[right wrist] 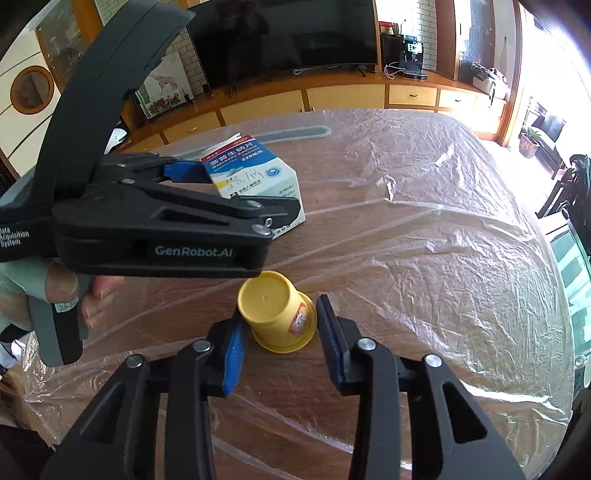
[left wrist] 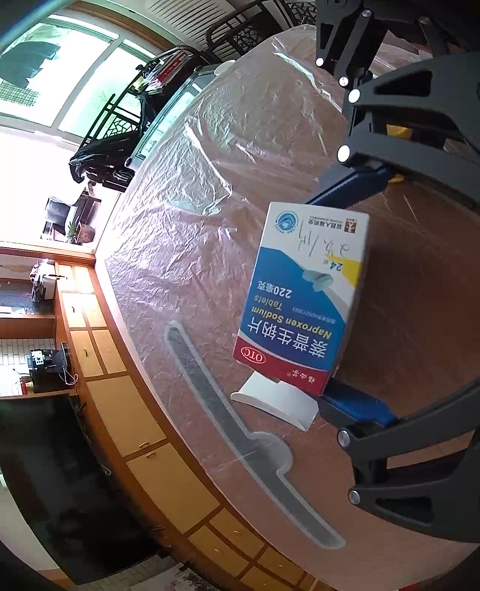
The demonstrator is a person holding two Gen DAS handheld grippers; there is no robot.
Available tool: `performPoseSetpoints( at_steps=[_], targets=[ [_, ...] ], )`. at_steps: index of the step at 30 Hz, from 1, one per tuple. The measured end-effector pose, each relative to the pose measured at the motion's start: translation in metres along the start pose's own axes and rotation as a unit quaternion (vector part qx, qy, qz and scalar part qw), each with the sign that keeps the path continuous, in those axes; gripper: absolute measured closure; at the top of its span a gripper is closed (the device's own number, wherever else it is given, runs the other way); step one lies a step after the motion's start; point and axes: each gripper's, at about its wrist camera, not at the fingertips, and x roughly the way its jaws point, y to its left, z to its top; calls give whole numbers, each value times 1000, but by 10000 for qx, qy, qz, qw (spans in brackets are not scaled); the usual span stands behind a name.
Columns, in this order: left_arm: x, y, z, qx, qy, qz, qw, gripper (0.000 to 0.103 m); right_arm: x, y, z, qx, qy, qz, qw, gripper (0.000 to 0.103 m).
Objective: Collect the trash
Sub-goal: 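Grasp the yellow paper cup with the right tool while the left tool grasps the medicine box, then carry the yellow cup and medicine box over the black trash bin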
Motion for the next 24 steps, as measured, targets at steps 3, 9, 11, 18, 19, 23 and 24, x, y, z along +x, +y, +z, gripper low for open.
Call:
performPoseSetpoints(
  at_steps=[3, 9, 11, 18, 19, 23, 24],
  targets=[
    [-9, 4, -3, -105, -98, 49, 9999, 18, -6, -1, 2, -11, -46, 55, 10000, 67],
    [-37, 19, -13, -451, -350, 115, 9983, 18, -21, -2, 3, -6, -136, 164, 9998, 67],
    [-45, 21, -19, -589, -422, 127, 9973, 18, -26, -3, 2, 3, -168, 202, 9997, 67],
    [-74, 19, -52, -957, -546, 366, 9932, 18, -41, -4, -3, -33, -161, 391, 9991, 67],
    [-78, 17, -58, -1000, -547, 450, 9925, 18, -42, -3, -4, -61, -157, 389, 9991, 67],
    [-88, 14, -82, -1175, -518, 666, 9895, 18, -41, 0, -8, -98, -111, 434, 9989, 67],
    [-90, 14, -89, -1258, -497, 680, 9885, 18, -41, 1, -12, -98, -85, 463, 9988, 67]
  ],
)
